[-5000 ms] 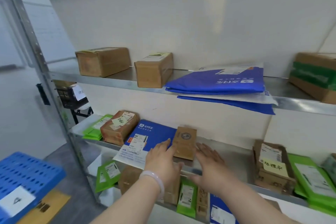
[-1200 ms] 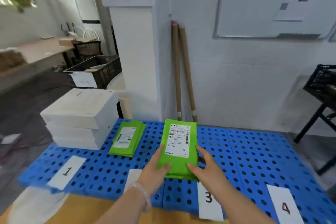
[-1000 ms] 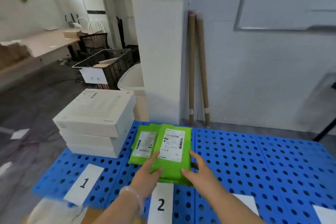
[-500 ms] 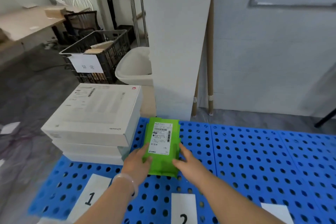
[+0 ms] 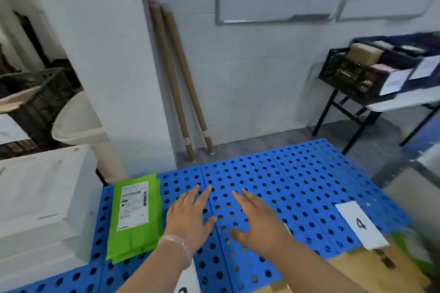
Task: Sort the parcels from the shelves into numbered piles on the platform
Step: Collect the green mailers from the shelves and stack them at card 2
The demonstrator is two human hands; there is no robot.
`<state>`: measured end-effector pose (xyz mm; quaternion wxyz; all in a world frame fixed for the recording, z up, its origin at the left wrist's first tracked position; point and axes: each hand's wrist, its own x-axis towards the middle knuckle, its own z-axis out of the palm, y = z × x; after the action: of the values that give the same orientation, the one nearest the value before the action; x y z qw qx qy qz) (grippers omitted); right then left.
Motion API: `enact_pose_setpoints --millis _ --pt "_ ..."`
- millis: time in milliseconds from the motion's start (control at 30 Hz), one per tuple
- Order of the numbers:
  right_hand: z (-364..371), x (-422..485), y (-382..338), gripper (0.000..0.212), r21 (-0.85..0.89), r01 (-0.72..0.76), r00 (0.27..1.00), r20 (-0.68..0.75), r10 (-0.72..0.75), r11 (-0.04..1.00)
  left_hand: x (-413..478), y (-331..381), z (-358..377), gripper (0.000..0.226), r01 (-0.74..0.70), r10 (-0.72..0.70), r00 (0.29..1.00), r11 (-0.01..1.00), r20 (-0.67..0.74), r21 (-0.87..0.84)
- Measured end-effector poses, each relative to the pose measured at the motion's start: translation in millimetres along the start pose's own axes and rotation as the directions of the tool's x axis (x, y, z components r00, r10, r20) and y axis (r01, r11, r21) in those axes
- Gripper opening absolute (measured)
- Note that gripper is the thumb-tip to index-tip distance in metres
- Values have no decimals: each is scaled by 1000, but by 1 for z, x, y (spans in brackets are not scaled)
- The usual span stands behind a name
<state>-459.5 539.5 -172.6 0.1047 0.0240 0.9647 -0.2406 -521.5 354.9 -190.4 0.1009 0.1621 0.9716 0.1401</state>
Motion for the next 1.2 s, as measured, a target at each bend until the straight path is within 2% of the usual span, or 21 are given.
enact_pose_setpoints --millis 200,333,433,533,667,800,967,1200 --pt "-44 -101 82 89 -132 -203 974 -131 186 970 -8 127 21 78 -288 286 957 957 35 46" --pt "-61 -190 134 91 -162 -339 919 -266 290 927 -44 226 39 78 -489 489 872 871 8 56" --pt "-70 -267 172 95 -99 -433 860 -341 378 896 -88 304 61 78 -606 605 796 794 27 42" --pt "-83 -354 205 102 -79 -567 764 -423 488 820 -135 381 88 78 -708 706 706 705 52 48" --pt "-85 -478 255 94 6 -660 661 -470 585 751 -210 486 121 80 -826 824 563 562 65 35" --pt "-86 -586 287 94 118 -757 506 -517 691 643 -291 574 155 80 -897 897 435 439 78 -49" --pt "-67 -689 318 93 211 -839 321 -553 769 502 -375 649 190 76 -956 958 247 265 143 -126" --pt "-52 -786 353 91 356 -887 96 -483 871 295 -445 737 235 74 -987 976 26 60 217 -152"
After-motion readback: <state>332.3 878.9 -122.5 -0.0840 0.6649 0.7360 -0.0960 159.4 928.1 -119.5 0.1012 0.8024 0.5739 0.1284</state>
